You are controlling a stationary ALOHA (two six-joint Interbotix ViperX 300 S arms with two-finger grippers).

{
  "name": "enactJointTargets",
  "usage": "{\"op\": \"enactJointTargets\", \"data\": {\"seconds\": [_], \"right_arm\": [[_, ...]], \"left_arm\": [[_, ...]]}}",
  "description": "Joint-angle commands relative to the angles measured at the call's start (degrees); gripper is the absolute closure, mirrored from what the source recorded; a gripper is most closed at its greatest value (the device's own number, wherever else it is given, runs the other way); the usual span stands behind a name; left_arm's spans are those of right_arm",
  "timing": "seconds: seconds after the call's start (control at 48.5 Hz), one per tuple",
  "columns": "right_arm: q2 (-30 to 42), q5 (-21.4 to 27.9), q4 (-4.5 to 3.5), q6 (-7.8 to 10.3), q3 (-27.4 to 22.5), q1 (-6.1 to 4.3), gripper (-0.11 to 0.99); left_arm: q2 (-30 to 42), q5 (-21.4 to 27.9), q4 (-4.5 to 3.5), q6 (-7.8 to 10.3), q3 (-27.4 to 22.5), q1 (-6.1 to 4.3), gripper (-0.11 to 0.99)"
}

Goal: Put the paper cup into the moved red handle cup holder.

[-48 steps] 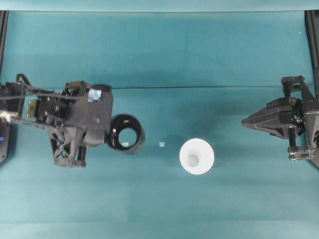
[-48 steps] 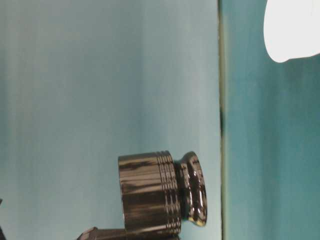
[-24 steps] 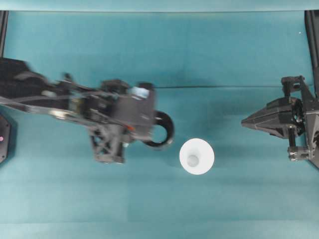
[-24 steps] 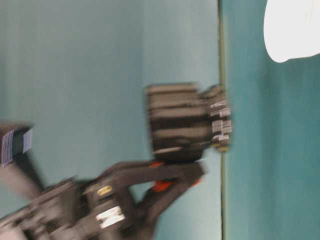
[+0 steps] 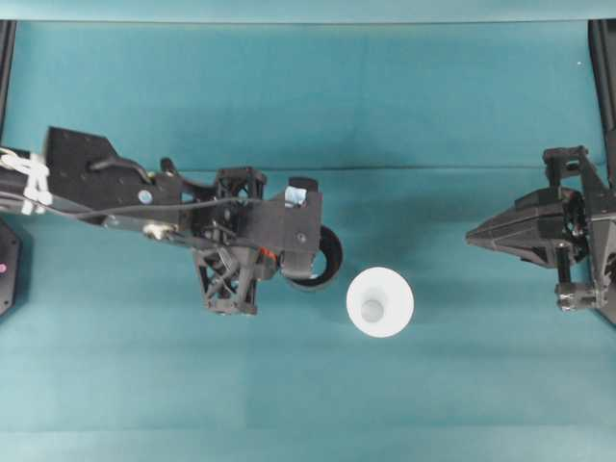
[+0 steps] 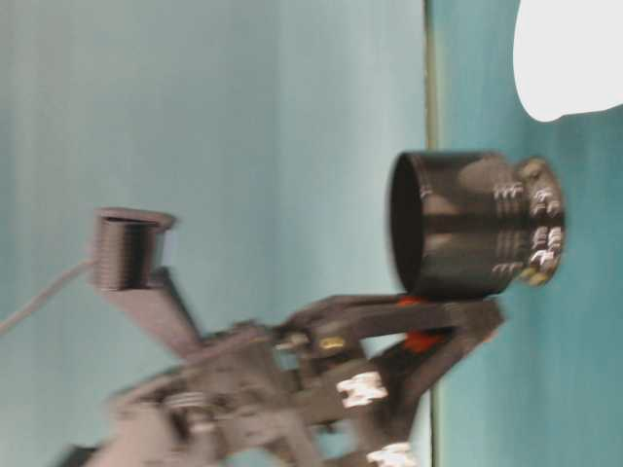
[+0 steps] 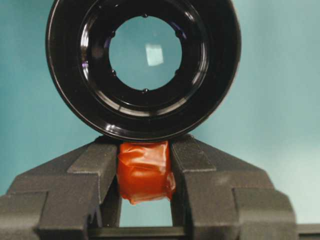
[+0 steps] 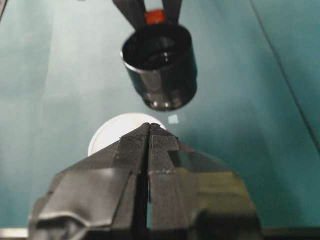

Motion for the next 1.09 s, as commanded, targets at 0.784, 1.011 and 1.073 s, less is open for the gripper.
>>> {"op": "enactJointTargets", "data": {"seconds": [0.784,1.011,1.073], "right_arm": [[0.2,-0.5,0.18,0.53,-0.4,-0.18,0.99],[0.2,-0.5,0.18,0.53,-0.4,-0.18,0.99],[0.2,-0.4,0.18,0.53,-0.4,-0.18,0.99]], "left_arm": [[4.3,-5.4,0.26,0.26,1.8,-0.26,0.61],[4.4,-5.9,0.18,0.44,1.8,-0.26,0.61],[4.6,-6.9,0.18,0.53,1.8,-0.44,0.61]]}}
